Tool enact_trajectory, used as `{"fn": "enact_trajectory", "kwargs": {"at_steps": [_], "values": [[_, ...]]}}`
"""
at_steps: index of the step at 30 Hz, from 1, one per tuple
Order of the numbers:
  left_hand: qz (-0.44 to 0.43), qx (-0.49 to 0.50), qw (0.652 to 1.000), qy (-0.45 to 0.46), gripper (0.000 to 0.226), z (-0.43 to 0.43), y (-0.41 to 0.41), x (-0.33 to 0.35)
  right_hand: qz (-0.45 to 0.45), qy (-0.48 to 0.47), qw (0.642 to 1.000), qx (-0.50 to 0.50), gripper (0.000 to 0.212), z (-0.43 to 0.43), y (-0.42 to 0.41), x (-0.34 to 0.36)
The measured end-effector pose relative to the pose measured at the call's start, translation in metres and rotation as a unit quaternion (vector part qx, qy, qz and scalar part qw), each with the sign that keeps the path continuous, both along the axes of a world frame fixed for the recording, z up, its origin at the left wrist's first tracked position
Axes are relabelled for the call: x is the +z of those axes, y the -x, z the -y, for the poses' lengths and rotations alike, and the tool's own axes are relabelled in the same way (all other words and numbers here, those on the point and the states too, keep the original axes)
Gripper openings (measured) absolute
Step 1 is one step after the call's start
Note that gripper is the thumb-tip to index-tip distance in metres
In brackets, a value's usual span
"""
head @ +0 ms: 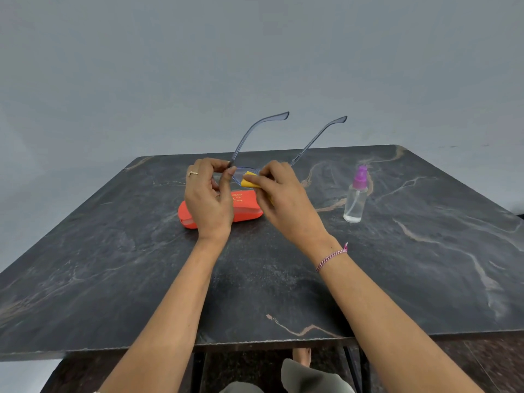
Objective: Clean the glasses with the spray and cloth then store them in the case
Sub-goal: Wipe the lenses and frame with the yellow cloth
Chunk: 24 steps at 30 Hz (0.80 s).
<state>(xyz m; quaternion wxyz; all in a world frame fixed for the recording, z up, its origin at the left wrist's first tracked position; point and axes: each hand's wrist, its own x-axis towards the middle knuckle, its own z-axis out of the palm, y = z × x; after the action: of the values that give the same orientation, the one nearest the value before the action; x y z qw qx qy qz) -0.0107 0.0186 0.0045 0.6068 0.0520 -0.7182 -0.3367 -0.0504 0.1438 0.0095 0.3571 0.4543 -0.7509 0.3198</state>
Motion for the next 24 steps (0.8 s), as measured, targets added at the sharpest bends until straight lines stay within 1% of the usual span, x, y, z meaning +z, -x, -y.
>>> {"fn": "enact_trajectory", "kwargs": {"at_steps": [3,7,9,12,15,18,21,24], "values": [[0.004,0.003,1.0,0.0,0.011,0.001,0.0,0.0,0.0,-0.002,1.0,0.021,0.029,0.001,-0.001,0.001],[0.0,-0.002,1.0,-0.004,0.012,0.0,-0.001,0.0,0.016,0.042,0.999,-0.021,0.021,-0.007,0.006,0.002],[0.004,-0.007,1.0,-0.001,0.01,-0.002,-0.001,0.0,0.015,0.032,0.999,-0.029,0.022,-0.004,0.004,0.001],[0.01,-0.008,1.0,0.008,0.008,-0.003,-0.001,-0.001,0.005,-0.001,1.0,0.006,0.027,0.002,-0.002,0.0],[0.001,-0.006,1.0,-0.004,0.01,-0.001,-0.001,0.0,0.007,0.02,0.999,0.028,0.027,-0.003,-0.001,0.003],[-0.002,-0.011,1.0,-0.001,0.011,-0.003,-0.001,0.0,0.005,0.046,0.999,-0.012,0.024,-0.007,0.004,0.003],[0.006,-0.024,1.0,0.007,0.008,-0.006,-0.001,-0.001,-0.016,0.028,0.998,-0.061,0.024,-0.002,0.005,0.0],[0.013,-0.032,0.999,0.017,0.006,-0.008,0.0,-0.002,-0.026,0.026,0.997,-0.068,0.03,0.005,0.002,-0.002]]}}
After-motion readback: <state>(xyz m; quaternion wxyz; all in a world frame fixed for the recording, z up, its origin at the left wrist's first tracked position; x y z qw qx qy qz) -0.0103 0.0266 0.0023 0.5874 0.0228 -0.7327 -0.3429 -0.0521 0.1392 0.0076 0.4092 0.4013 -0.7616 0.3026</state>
